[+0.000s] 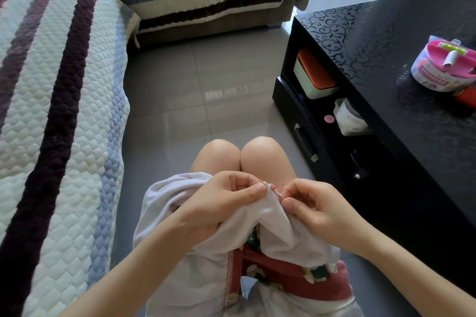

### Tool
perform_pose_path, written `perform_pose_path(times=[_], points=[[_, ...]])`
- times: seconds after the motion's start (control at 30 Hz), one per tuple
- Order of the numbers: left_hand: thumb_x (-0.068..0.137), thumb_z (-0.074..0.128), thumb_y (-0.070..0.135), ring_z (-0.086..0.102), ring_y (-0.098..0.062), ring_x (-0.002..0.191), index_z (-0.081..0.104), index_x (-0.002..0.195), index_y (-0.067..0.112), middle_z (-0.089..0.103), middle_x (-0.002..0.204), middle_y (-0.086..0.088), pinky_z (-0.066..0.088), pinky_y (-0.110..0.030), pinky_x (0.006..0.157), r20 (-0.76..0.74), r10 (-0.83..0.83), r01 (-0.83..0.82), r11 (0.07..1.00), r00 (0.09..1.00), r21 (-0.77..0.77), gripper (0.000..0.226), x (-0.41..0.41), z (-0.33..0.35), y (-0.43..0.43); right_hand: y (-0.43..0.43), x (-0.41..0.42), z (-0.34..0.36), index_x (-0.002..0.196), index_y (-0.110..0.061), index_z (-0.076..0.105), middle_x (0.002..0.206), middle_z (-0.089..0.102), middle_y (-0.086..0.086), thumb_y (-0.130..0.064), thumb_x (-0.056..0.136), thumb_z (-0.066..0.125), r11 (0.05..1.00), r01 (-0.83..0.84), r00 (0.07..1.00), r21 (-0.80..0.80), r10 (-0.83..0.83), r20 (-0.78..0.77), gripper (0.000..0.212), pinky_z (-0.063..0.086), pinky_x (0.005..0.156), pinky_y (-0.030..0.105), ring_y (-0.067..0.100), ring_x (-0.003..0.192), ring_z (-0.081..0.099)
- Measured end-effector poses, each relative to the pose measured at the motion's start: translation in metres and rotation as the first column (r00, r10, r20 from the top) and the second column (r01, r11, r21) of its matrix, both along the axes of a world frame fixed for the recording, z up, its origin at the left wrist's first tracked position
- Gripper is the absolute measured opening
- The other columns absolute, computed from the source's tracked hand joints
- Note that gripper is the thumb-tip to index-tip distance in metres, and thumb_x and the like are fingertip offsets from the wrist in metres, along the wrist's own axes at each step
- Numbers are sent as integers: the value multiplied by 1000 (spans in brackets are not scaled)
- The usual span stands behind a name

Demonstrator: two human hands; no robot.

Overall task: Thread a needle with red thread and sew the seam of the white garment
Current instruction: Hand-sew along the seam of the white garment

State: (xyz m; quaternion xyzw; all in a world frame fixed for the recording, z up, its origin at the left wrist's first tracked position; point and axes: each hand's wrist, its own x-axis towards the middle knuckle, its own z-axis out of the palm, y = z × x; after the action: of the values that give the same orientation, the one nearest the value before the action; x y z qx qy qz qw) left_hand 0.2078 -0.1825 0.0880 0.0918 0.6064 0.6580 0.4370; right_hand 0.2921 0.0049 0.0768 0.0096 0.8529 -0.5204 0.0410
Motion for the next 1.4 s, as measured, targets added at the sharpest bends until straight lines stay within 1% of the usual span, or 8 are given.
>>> perform_pose_path(times=[0.2, 0.3, 0.43, 0.6, 0.87, 1.13, 1.27, 1.4], points=[[76, 64, 26, 65, -9, 77, 69, 79, 5, 71, 80, -3, 51, -20, 69, -11, -7, 7, 1000, 1000, -12, 22, 6, 2, 5, -10, -2, 8, 81, -17, 70, 78, 70, 2, -11, 86, 65, 989, 15, 999, -148, -20, -34, 10, 55, 68, 34, 17, 74, 66], [85, 63, 17, 66, -10, 79, 70, 78, 5, 72, 80, -3, 52, -19, 70, -29, 16, -17, 999, 999, -36, 16, 5, 3, 3, -2, -2, 9, 88, -25, 70, 82, 70, -12, -23, 84, 71, 997, 64, 997, 47, -61, -50, 5, 52, 74, 27, 8, 81, 66], [91, 61, 9, 66, -8, 80, 71, 79, 5, 72, 82, -2, 52, -18, 72, -99, 14, -21, 997, 995, -68, 16, 4, 3, 4, 5, -3, 20, 103, -28, 69, 107, 64, -20, -43, 80, 60, 939, 154, 950, 307, -55, -308, 29, 41, 94, 33, 2, 105, 57], [92, 62, 13, 58, -4, 71, 70, 79, 12, 67, 73, 3, 45, -15, 64, -177, -65, 46, 993, 982, -109, 15, 3, 8, 3, -16, -17, 19, 80, -22, 72, 103, 67, -8, -33, 87, 60, 911, 136, 838, 389, 103, -535, 17, 42, 86, 43, 16, 99, 59], [82, 68, 28, 52, -6, 68, 71, 72, 20, 61, 71, -1, 41, -17, 62, -203, -86, 62, 990, 975, -124, 14, 3, 9, 0, -24, -24, 16, 81, -9, 65, 94, 66, -3, -16, 93, 47, 865, 47, 772, 500, 286, -568, 22, 45, 79, 39, 19, 92, 59], [89, 62, 20, 45, -6, 56, 55, 60, 20, 50, 55, 9, 42, -20, 57, -569, -167, -77, 922, 805, -379, 30, 7, 0, 3, -44, -18, 52, 90, -14, 54, 77, 62, 4, -15, 99, 41, 989, -143, 841, 42, 144, -521, 16, 51, 77, 48, 25, 75, 62], [93, 62, 19, 55, 3, 66, 69, 73, 21, 64, 64, 15, 42, -14, 64, -399, -177, 78, 965, 900, -252, 22, 4, 9, -3, -21, -31, 62, 88, -9, 45, 64, 53, 5, -18, 96, 51, 778, -48, 998, -627, 59, -4, 13, 45, 46, 26, 20, 47, 52], [93, 62, 14, 65, -7, 85, 73, 95, 5, 73, 89, -3, 50, -21, 78, -233, -199, 158, 970, 952, -185, 14, -4, 9, -11, 25, -61, 50, 83, -13, 45, 55, 39, -1, -9, 89, 52, 795, 117, 984, -596, -14, 175, 11, 11, 44, 22, 7, 42, 24]])
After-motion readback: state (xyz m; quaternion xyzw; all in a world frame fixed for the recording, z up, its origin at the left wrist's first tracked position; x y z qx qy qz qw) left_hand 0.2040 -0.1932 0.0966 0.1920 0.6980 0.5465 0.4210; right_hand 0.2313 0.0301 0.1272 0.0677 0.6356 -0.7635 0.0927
